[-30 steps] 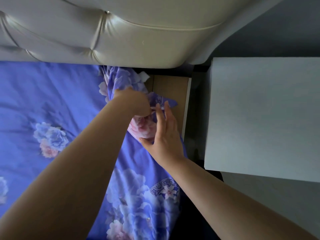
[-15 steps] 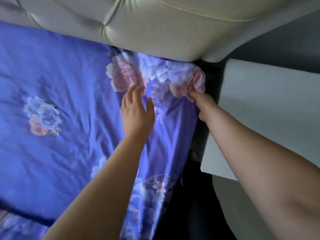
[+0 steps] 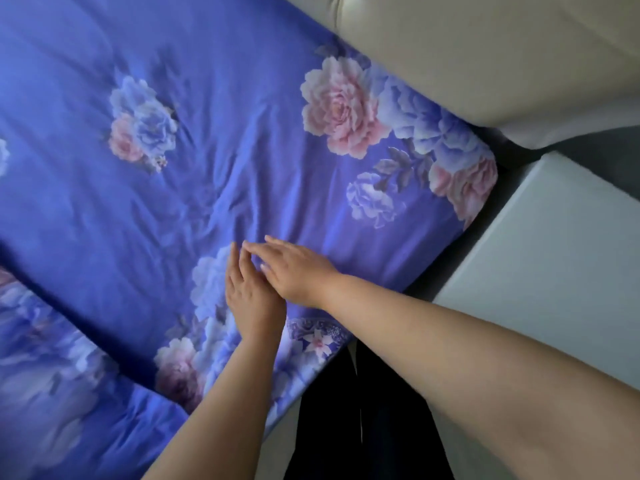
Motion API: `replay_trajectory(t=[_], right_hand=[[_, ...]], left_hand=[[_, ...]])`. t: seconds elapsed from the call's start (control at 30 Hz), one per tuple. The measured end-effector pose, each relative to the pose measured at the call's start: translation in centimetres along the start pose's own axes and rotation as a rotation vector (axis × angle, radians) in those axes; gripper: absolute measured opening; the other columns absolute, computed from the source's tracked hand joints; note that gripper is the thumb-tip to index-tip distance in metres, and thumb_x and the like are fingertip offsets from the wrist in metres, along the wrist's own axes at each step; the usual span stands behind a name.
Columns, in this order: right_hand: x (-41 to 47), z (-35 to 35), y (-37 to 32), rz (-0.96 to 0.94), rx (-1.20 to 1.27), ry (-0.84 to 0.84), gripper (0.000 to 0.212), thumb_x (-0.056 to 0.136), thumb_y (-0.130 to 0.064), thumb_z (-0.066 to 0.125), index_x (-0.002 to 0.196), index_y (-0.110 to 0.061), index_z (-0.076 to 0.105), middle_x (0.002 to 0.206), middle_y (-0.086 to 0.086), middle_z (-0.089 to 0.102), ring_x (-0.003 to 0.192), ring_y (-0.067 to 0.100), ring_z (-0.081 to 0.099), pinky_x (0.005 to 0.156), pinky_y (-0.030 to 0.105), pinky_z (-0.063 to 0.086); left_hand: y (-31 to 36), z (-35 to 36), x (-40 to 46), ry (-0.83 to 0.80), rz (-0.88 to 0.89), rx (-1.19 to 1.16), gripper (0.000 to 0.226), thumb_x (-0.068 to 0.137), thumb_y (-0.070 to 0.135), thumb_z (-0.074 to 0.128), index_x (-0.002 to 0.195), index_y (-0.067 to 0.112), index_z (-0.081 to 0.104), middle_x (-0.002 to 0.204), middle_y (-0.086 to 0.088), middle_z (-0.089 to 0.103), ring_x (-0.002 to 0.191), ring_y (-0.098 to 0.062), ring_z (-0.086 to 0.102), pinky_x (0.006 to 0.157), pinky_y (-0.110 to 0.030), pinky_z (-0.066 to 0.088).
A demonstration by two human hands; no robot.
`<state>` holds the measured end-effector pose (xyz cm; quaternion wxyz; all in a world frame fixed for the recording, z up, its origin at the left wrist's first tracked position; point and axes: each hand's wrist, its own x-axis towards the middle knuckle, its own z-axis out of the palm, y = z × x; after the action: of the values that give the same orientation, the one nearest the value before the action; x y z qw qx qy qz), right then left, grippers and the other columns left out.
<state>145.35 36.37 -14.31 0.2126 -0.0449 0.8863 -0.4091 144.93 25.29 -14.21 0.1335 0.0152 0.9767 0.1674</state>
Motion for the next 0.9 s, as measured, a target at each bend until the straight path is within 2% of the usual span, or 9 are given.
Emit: replay_trajectory(t=[0.07,0.13,0.23,0.33,0.57,0.7,0.77,0.83,0.9], right_hand=[[0.0,-0.7,3.4,0.013,-0.348,-0.090,0.063,0.098,-0.043,0.037,0.152,-0.030,0.007,0.160,-0.005,0.012,0.147,0.015,0.004,0.119,0.043,0.001],[-0.8,-3.1,9.1,0.234,-0.507,0.083,0.071,0.094,-0.054,0.038,0.152,-0.029,0.006,0.161,-0.006,0.002,0.148,0.015,-0.002,0.117,0.040,-0.005],[-2.8,-7.4,14.6,0.758,-0.349,0.580,0.066,0.095,-0.042,0.040,0.152,-0.018,0.016,0.160,0.001,0.008,0.148,0.021,0.006,0.118,0.041,0.000],[-0.9,-7.0,12.4,0.941,-0.282,0.666,0.064,0.095,-0.030,0.043,0.151,-0.015,0.017,0.160,0.006,0.006,0.147,0.028,0.005,0.118,0.049,0.002],[5.8,3.2,3.1,0.634,-0.382,0.308,0.074,0.091,-0.053,0.042,0.152,-0.030,0.006,0.160,-0.001,-0.006,0.146,0.031,-0.008,0.113,0.057,-0.006],[4.4,14.9,-3.9,0.114,-0.545,-0.116,0.061,0.096,-0.046,0.033,0.151,-0.035,0.010,0.160,-0.005,-0.004,0.146,0.030,-0.010,0.111,0.062,-0.005],[1.1,20.7,-7.6,-0.156,-0.556,-0.357,0.055,0.094,-0.043,0.032,0.148,-0.030,0.028,0.159,-0.002,0.014,0.147,0.029,0.006,0.112,0.060,0.004],[-1.3,23.9,-10.5,-0.301,-0.469,-0.511,0.049,0.089,-0.043,0.033,0.125,-0.023,0.058,0.139,0.004,0.051,0.134,0.027,0.041,0.108,0.052,0.028],[-1.0,24.3,-12.1,-0.269,-0.382,-0.343,0.044,0.086,-0.039,0.033,0.094,-0.016,0.069,0.096,0.012,0.070,0.092,0.033,0.066,0.078,0.044,0.051]], left_hand=[[-1.6,-0.1,0.3,-0.014,-0.041,-0.003,0.057,0.091,0.007,0.050,0.145,0.010,0.035,0.155,-0.009,0.026,0.140,-0.030,0.029,0.112,-0.039,0.024],[-2.9,0.1,0.0,-0.132,0.011,0.068,0.061,0.092,0.018,0.054,0.148,0.021,0.031,0.157,-0.006,0.020,0.141,-0.030,0.026,0.112,-0.041,0.025],[-4.6,0.8,-0.5,-0.319,0.045,0.164,0.062,0.091,0.038,0.056,0.147,0.033,0.030,0.160,0.000,0.010,0.145,-0.027,0.015,0.112,-0.042,0.025],[-5.5,1.2,-1.2,-0.357,0.025,0.138,0.061,0.090,0.038,0.056,0.146,0.031,0.032,0.160,-0.001,0.010,0.145,-0.027,0.014,0.113,-0.041,0.024],[-14.0,-1.3,-1.7,-0.506,-0.134,0.313,0.078,0.088,0.033,0.051,0.150,0.036,0.003,0.159,0.008,-0.009,0.146,-0.031,0.001,0.110,-0.063,0.018],[-23.5,-5.3,-2.4,-0.683,-0.256,0.535,0.090,0.085,0.047,0.054,0.148,0.038,-0.011,0.159,0.007,-0.012,0.144,-0.041,0.001,0.107,-0.065,0.012],[-28.2,-8.2,-3.3,-0.751,-0.237,0.707,0.084,0.089,0.047,0.051,0.151,0.031,-0.004,0.159,-0.004,0.000,0.143,-0.044,0.003,0.113,-0.056,0.011],[-32.1,-10.7,-3.9,-0.814,-0.196,0.813,0.078,0.090,0.049,0.051,0.152,0.024,0.010,0.158,-0.011,0.006,0.144,-0.040,0.000,0.116,-0.050,0.010],[-34.6,-12.6,-4.1,-0.850,-0.186,0.840,0.076,0.088,0.053,0.055,0.149,0.021,0.022,0.159,-0.012,0.000,0.145,-0.036,-0.005,0.116,-0.049,0.008]])
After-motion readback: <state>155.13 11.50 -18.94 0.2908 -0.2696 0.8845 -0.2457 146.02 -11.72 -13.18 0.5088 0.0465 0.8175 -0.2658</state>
